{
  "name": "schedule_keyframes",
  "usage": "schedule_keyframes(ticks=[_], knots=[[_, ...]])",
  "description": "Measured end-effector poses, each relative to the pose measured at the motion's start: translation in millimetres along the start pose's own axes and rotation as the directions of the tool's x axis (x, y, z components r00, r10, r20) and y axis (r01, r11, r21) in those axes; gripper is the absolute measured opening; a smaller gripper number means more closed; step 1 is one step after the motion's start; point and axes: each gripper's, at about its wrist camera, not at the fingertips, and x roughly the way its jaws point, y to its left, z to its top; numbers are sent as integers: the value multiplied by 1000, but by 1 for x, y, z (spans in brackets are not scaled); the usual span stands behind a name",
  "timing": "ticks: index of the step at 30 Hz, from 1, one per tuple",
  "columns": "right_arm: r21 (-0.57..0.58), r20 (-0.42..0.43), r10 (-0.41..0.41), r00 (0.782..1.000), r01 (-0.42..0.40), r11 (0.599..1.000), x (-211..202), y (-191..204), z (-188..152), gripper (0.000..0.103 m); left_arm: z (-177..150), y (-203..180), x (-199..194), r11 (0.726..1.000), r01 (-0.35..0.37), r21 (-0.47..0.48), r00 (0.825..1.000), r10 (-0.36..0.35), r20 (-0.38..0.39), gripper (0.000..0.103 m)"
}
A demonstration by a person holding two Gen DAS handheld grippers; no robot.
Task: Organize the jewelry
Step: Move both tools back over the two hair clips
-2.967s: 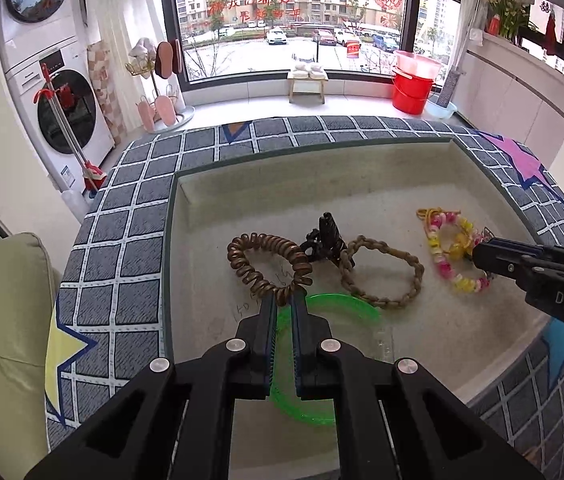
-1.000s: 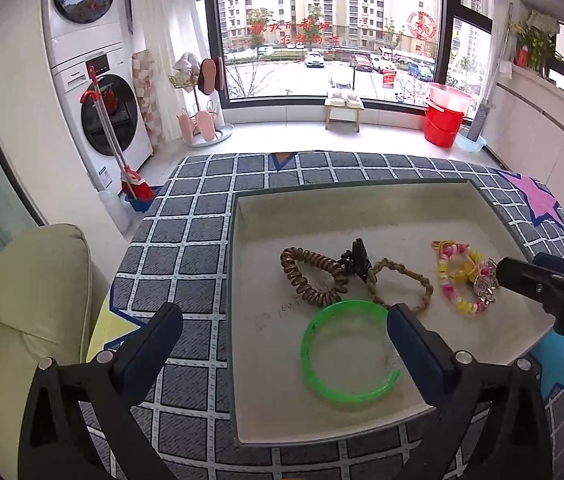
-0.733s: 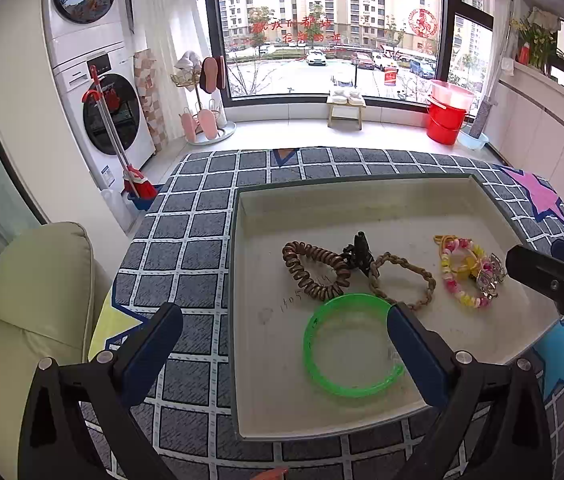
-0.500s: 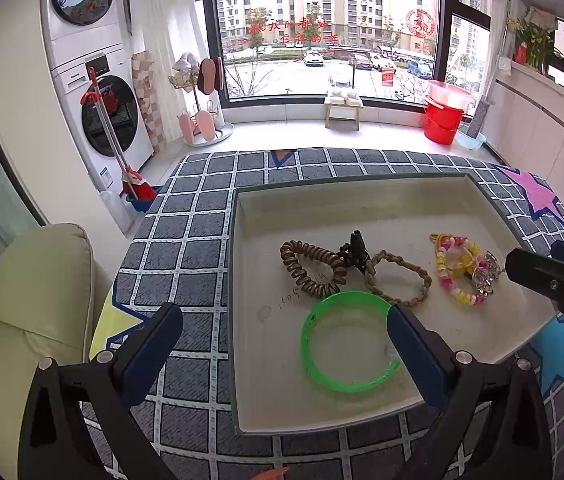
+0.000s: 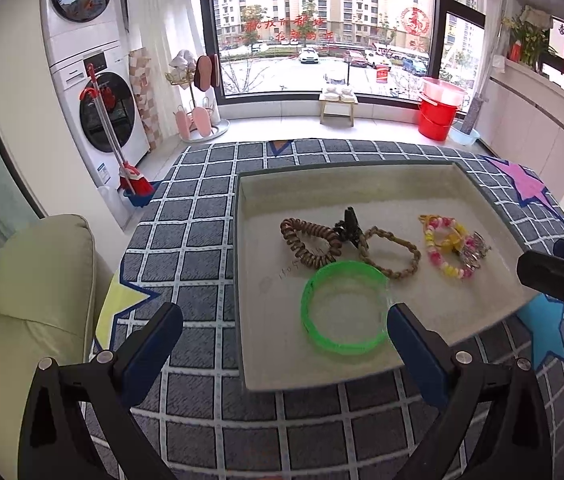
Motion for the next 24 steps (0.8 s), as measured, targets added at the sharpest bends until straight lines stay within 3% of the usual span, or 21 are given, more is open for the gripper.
schedule_keyframes(ticks=[11,24], knots=[[-22,-5,28,1000,-29,999,-31,2,-30,103,-29,7,-35,997,74,-27,997,-74,-2,103],[-43,-140,32,990,-38,998,-26,-3,-96,100,-71,7,-46,998,65,-28,997,-66,-46,103]])
